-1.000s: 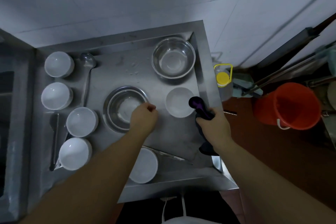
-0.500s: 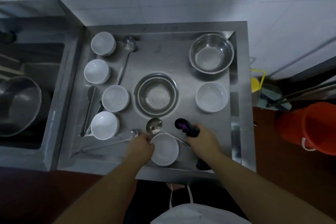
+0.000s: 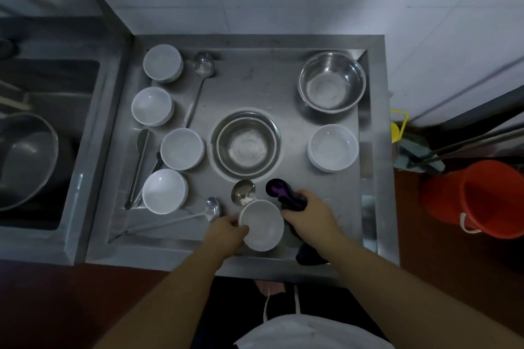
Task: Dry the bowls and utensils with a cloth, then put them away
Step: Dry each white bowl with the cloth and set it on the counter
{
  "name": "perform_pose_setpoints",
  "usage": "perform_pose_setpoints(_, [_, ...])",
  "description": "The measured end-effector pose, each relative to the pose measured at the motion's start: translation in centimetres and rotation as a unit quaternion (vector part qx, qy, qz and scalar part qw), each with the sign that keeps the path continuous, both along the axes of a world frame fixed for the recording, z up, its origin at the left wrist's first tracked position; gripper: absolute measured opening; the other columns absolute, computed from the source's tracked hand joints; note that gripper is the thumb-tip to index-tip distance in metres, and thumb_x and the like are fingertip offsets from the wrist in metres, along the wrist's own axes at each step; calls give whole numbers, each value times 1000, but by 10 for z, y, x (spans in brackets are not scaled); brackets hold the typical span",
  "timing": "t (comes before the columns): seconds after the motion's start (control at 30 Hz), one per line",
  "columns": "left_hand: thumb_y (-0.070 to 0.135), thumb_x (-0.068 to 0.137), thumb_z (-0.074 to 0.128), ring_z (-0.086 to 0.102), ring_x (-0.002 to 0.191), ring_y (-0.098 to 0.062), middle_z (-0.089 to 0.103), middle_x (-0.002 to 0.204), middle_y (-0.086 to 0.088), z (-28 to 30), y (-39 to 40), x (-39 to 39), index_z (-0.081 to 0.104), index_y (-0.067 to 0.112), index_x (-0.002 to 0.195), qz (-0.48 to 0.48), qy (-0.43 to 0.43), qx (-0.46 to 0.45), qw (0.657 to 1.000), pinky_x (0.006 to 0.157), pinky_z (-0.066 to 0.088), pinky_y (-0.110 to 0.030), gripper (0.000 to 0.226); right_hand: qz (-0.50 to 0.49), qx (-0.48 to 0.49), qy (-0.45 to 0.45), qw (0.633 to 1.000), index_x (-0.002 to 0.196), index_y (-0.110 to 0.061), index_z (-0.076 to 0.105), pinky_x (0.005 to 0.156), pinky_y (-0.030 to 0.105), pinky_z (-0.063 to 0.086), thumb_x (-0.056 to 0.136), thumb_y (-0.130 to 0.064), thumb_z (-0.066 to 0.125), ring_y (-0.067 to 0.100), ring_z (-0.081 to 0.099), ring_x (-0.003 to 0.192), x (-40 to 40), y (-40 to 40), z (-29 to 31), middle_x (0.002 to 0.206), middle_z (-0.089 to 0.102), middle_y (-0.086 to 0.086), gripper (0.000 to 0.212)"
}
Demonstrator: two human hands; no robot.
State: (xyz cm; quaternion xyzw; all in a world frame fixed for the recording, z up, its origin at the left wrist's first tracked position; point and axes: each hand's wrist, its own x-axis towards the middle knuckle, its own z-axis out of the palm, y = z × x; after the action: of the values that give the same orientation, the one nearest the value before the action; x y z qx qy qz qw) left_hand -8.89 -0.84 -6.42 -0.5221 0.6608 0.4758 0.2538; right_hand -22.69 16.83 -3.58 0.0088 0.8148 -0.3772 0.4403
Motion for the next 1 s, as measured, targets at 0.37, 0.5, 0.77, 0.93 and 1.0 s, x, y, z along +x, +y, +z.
perform_pose_setpoints(0.37, [10, 97, 62, 69, 79, -26, 73, 104, -18, 81, -42, -26, 69, 6, 115, 182, 151, 138, 962, 60, 59, -31, 20, -160, -160, -129, 965, 96, -19, 67, 72, 42, 51, 91, -54, 52, 26, 63, 72, -9, -52, 90, 89, 71, 13, 38])
perform_pose_setpoints(0.5, [8, 99, 61, 80, 88, -29, 81, 101, -17, 125, -66, -32, 73, 3, 115, 210, 222, 228, 925, 68, 64, -37, 20, -28, -113, 169, 979, 122, -42, 52, 90, 37, 55, 96, -38, 64, 16, 65, 102, 4, -83, 123, 118, 65, -1, 29])
perform_pose_setpoints(0.77, [7, 99, 59, 70, 108, -36, 63, 138, -33, 201, -125, -19, 50, -7, 146, 171, 382, 334, 844, 100, 58, -49, 50, 70, -141, 409, 899, 126, -42, 62, 89, 20, 47, 93, -39, 73, 3, 59, 104, 49, -152, 184, 113, 65, -23, 35])
perform_pose_setpoints(0.93, [26, 97, 62, 63, 120, -36, 59, 140, -33, 228, -160, 6, 57, -3, 145, 114, 438, 413, 791, 107, 55, -43, 57, 135, -96, 450, 878, 142, -36, 59, 115, 39, 32, 105, -35, 48, 9, 49, 131, 77, -182, 215, 144, 58, -23, 39])
perform_pose_setpoints(1.0, [32, 101, 58, 63, 124, -38, 59, 144, -29, 230, -173, 17, 59, 0, 145, 94, 445, 426, 782, 106, 54, -42, 55, 137, -108, 426, 888, 141, -38, 58, 112, 41, 37, 100, -36, 45, 11, 50, 124, 83, -187, 228, 140, 58, -25, 43])
